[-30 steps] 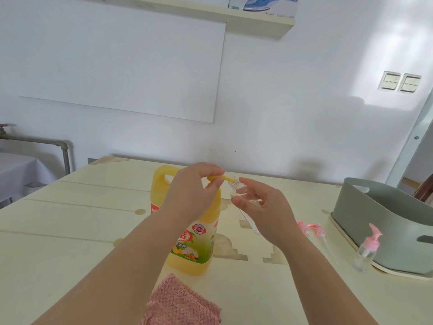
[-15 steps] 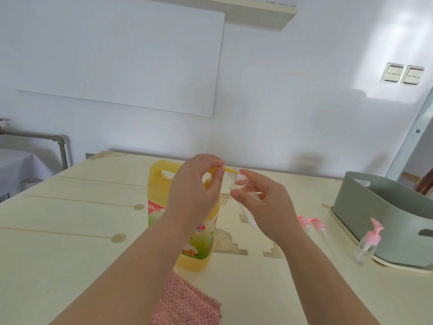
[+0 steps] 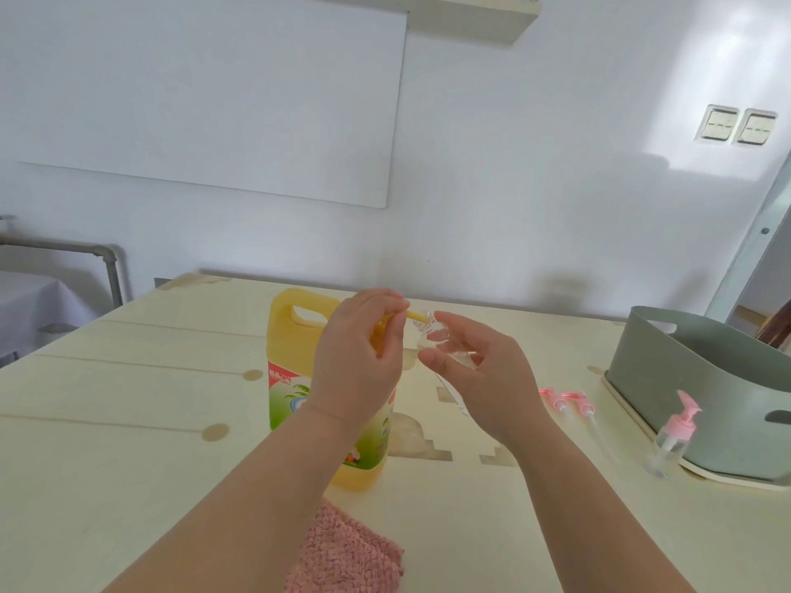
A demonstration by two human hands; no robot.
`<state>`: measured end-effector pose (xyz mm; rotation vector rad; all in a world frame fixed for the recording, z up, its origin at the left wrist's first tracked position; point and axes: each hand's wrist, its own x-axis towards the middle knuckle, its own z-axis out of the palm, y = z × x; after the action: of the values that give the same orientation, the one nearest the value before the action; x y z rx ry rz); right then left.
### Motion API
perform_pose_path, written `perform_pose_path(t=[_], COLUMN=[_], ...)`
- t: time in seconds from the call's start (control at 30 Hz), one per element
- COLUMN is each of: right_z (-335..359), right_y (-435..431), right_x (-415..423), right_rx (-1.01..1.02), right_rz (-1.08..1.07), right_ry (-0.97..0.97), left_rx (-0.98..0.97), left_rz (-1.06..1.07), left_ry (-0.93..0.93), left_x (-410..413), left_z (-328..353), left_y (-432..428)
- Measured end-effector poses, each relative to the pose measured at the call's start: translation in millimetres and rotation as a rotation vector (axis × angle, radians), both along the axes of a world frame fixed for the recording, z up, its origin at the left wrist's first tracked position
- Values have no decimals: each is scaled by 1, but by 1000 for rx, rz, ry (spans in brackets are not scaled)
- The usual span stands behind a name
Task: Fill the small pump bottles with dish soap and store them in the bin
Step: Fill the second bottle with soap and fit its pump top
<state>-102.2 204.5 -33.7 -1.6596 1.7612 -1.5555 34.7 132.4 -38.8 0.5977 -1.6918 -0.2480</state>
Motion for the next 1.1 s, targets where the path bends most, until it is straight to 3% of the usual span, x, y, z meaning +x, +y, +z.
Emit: perform_pose_path(t=[0.1, 0.27, 0.47, 0.83, 1.0, 1.1], right_z=[3, 12, 15, 3, 0, 3], right_y=[3, 4, 4, 2, 4, 5], right_x=[0, 2, 6, 6, 1, -2], right_rx=[14, 46, 58, 47, 57, 65], right_rz=[7, 27, 71, 77, 57, 58], right_ry=[17, 82, 65, 52, 82, 79], left_rx=[42, 271, 279, 123, 93, 137], left_rz=[16, -19, 9, 140, 163, 104], left_ry=[-39, -213, -625, -556, -665, -848], left_x=[4, 22, 12, 6, 4, 14], left_z=[8, 37, 60, 36, 34, 51], left_y=[5, 5, -8, -9, -6, -1])
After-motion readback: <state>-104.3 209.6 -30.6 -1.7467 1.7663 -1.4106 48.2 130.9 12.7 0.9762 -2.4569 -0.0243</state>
